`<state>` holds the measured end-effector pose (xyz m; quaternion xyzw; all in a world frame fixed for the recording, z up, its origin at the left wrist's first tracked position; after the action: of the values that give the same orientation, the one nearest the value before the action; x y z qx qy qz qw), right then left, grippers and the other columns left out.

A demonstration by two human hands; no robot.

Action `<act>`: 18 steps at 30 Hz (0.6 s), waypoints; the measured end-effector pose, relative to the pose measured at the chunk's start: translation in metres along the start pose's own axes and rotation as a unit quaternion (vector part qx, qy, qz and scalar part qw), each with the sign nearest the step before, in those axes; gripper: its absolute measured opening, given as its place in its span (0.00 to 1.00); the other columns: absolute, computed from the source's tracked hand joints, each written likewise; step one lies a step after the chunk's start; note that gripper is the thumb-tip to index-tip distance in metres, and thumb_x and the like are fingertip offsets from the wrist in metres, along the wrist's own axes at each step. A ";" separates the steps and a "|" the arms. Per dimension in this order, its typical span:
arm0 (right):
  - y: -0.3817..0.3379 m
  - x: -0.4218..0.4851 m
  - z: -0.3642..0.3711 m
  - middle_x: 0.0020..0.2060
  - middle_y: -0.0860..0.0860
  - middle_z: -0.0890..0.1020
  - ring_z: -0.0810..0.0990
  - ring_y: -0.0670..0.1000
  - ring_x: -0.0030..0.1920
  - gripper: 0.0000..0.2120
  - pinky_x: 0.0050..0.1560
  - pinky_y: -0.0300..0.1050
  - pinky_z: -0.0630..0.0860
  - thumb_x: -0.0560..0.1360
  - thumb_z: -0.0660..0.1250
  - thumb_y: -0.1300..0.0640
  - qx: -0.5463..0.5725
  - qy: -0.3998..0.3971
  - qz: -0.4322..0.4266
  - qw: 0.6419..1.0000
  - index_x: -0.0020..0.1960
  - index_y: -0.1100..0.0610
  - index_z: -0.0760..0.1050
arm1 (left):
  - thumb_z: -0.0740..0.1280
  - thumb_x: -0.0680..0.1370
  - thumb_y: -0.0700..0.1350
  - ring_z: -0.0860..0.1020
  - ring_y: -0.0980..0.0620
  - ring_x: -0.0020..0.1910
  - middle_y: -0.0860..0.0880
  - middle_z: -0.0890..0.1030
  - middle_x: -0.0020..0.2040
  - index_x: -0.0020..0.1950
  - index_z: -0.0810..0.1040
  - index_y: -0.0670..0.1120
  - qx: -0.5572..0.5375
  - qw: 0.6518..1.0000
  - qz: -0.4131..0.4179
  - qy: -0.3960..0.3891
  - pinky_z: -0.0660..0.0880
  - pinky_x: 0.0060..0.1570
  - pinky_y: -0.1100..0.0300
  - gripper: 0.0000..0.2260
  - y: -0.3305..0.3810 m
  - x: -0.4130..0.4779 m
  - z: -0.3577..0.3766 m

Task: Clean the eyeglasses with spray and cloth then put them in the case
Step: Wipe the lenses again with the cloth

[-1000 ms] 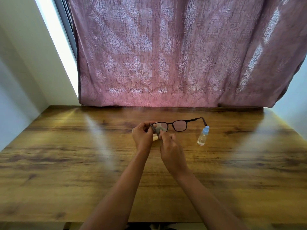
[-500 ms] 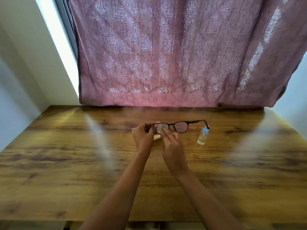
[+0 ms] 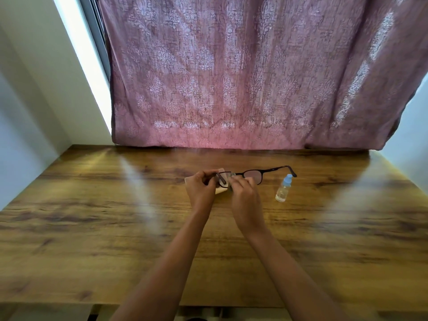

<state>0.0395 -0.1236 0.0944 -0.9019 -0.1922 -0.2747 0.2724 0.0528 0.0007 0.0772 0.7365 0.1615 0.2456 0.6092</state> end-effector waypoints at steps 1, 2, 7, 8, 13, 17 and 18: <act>-0.001 0.004 -0.001 0.47 0.57 0.82 0.77 0.56 0.48 0.14 0.43 0.46 0.78 0.73 0.63 0.69 0.008 0.001 0.006 1.000 0.59 0.65 0.75 | 0.68 0.72 0.32 0.77 0.68 0.28 0.51 0.79 0.33 0.44 0.81 0.38 -0.008 1.000 0.001 -0.002 0.72 0.29 0.75 0.04 0.001 -0.001 0.001; -0.004 0.007 -0.003 0.45 0.56 0.82 0.77 0.55 0.46 0.13 0.39 0.45 0.76 0.75 0.61 0.66 0.024 0.001 0.014 1.000 0.58 0.63 0.74 | 0.68 0.72 0.31 0.78 0.67 0.29 0.51 0.80 0.33 0.44 0.81 0.38 -0.016 1.000 0.002 -0.001 0.73 0.30 0.74 0.04 0.002 -0.003 0.002; -0.015 0.005 -0.007 0.37 0.53 0.78 0.74 0.49 0.38 0.08 0.32 0.37 0.68 0.72 0.67 0.66 0.065 0.006 0.014 0.998 0.51 0.59 0.75 | 0.67 0.72 0.32 0.75 0.69 0.26 0.52 0.78 0.31 0.38 0.79 0.41 -0.004 1.000 0.001 0.009 0.68 0.27 0.76 0.06 0.000 -0.003 -0.001; -0.012 0.004 -0.008 0.36 0.52 0.77 0.73 0.48 0.36 0.08 0.32 0.36 0.66 0.70 0.68 0.67 0.070 0.005 0.015 0.997 0.48 0.60 0.76 | 0.67 0.72 0.32 0.75 0.69 0.27 0.51 0.78 0.32 0.40 0.80 0.41 -0.003 1.000 0.000 0.010 0.69 0.27 0.76 0.05 -0.001 -0.002 -0.003; 0.009 0.017 -0.006 0.39 0.55 0.78 0.77 0.52 0.39 0.04 0.35 0.41 0.73 0.69 0.68 0.68 0.043 0.005 0.050 0.998 0.44 0.63 0.77 | 0.67 0.73 0.32 0.77 0.65 0.29 0.49 0.80 0.34 0.45 0.81 0.38 0.001 1.000 0.001 0.001 0.72 0.30 0.73 0.05 -0.003 -0.003 -0.001; -0.004 0.019 -0.002 0.41 0.56 0.78 0.78 0.52 0.39 0.03 0.37 0.40 0.74 0.70 0.68 0.67 0.062 0.017 0.035 0.997 0.44 0.64 0.78 | 0.66 0.73 0.30 0.75 0.68 0.27 0.52 0.77 0.31 0.44 0.81 0.35 0.000 1.000 0.011 -0.006 0.69 0.28 0.76 0.05 0.002 -0.006 0.002; -0.007 0.015 0.001 0.42 0.56 0.78 0.78 0.51 0.41 0.04 0.40 0.40 0.75 0.71 0.68 0.66 0.067 0.013 0.025 0.997 0.46 0.64 0.78 | 0.66 0.73 0.31 0.74 0.69 0.25 0.54 0.75 0.29 0.43 0.80 0.35 0.006 1.000 0.013 -0.002 0.67 0.26 0.76 0.04 0.002 -0.005 0.001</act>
<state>0.0476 -0.1143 0.1054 -0.8825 -0.1841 -0.2655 0.3417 0.0489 -0.0037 0.0785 0.7428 0.1518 0.2509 0.6019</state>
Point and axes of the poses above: each hand's wrist, its own x-axis towards the middle knuckle, its own z-axis out of the palm, y = z × x, the point moved 7 cm from there along x, towards the middle knuckle
